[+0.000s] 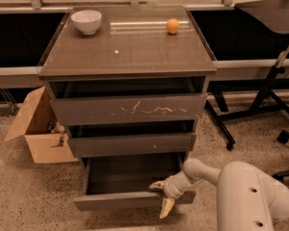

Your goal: Open bottom drawer

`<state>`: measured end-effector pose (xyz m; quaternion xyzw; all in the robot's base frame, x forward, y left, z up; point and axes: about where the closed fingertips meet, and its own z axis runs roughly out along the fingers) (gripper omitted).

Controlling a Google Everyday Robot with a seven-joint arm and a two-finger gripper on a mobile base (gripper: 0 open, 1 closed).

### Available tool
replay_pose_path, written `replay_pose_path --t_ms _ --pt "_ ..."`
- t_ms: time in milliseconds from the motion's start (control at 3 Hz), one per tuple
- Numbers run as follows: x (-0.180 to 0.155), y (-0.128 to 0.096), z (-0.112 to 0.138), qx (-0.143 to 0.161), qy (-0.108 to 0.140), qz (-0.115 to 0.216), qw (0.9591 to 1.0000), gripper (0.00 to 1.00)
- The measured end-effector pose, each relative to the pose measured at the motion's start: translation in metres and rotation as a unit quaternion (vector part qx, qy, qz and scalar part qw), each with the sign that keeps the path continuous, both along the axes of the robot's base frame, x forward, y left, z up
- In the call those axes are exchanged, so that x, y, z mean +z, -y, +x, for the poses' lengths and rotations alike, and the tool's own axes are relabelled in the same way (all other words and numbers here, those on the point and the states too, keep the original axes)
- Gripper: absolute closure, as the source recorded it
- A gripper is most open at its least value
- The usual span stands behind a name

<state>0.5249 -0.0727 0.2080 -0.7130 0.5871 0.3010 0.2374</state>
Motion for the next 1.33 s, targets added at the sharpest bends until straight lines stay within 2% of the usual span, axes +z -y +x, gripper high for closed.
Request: replay_pose_path --t_ms 333,667,1333 --pt "0.000 0.000 0.000 0.000 0.000 0.001 1.0000 0.00" --pt "0.016 0.004 0.004 -0.001 0.015 0.013 0.9998 0.00" --pt "0.083 0.025 0.013 -0.009 0.080 0.040 0.9960 0.00"
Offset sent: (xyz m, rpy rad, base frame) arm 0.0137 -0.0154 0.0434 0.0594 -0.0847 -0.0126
